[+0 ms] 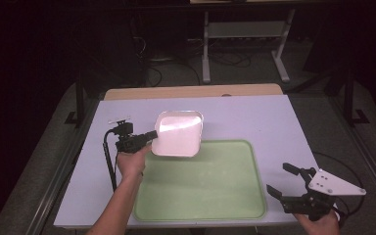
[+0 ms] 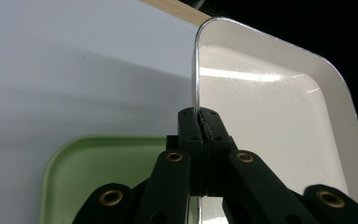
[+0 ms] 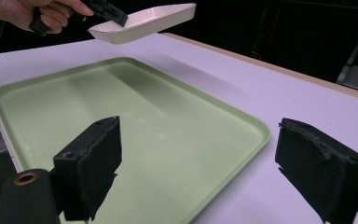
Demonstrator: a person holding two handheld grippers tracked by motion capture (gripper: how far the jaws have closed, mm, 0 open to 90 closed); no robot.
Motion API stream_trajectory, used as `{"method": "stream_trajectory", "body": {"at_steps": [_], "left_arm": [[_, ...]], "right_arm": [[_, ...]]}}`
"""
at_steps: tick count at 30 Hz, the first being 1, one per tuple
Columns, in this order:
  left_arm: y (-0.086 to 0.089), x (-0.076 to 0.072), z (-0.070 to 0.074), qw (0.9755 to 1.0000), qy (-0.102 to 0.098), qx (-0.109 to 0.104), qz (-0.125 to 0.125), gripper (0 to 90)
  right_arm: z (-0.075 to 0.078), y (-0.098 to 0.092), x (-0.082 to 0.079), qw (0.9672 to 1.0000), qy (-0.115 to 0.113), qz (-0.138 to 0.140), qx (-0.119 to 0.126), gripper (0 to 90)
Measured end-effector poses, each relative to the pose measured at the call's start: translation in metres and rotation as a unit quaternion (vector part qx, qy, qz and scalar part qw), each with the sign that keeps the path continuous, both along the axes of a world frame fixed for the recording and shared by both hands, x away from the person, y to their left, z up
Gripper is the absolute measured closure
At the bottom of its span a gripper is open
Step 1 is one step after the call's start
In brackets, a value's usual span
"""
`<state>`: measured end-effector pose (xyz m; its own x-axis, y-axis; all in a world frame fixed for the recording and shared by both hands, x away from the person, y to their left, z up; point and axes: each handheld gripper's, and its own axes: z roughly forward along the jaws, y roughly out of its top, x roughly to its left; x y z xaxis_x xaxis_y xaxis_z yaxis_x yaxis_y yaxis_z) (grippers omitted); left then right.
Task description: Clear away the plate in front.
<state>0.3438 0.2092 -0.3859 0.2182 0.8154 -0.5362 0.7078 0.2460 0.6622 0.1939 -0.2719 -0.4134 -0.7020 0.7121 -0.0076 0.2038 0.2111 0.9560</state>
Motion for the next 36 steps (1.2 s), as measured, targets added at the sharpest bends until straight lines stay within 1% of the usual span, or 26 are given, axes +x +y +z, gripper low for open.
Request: {"method": "stream_trajectory", "body": {"at_steps": [1,9,16,19,23,25,29,36], "left_arm": [[-0.001,-0.001,0.000,1.0000,0.000,0.004,-0.002,89.1],[-0.006,-0.010,-0.005,1.0000,0.003,0.002,-0.004,89.1],[-0.010,-0.018,-0.010,0.9999,0.007,-0.005,-0.007,89.1],[-0.012,-0.022,-0.011,0.9999,0.009,-0.004,-0.010,89.1],[-0.015,-0.026,-0.014,0.9999,0.011,-0.010,-0.008,89.1],[-0.016,-0.029,-0.015,0.9999,0.011,-0.009,-0.009,89.1],[-0.017,-0.037,-0.017,0.9999,0.010,-0.012,-0.006,89.1],[-0.019,-0.051,-0.026,0.9998,0.015,-0.016,0.001,89.1]], "right_arm": [[0.000,0.000,0.000,1.0000,0.000,0.000,0.000,13.6],[0.000,-0.001,-0.001,1.0000,-0.002,0.000,0.001,13.5],[0.001,-0.001,-0.001,1.0000,-0.002,0.000,0.002,13.5],[0.001,0.000,-0.001,1.0000,-0.002,0.000,0.002,13.5],[0.001,0.000,-0.001,1.0000,-0.002,0.000,0.002,13.5],[0.001,0.000,-0.001,1.0000,-0.003,-0.001,0.003,13.5],[0.002,-0.001,-0.002,1.0000,-0.005,-0.002,0.003,13.5],[0.002,0.002,-0.003,1.0000,-0.005,0.001,0.002,13.5]]}}
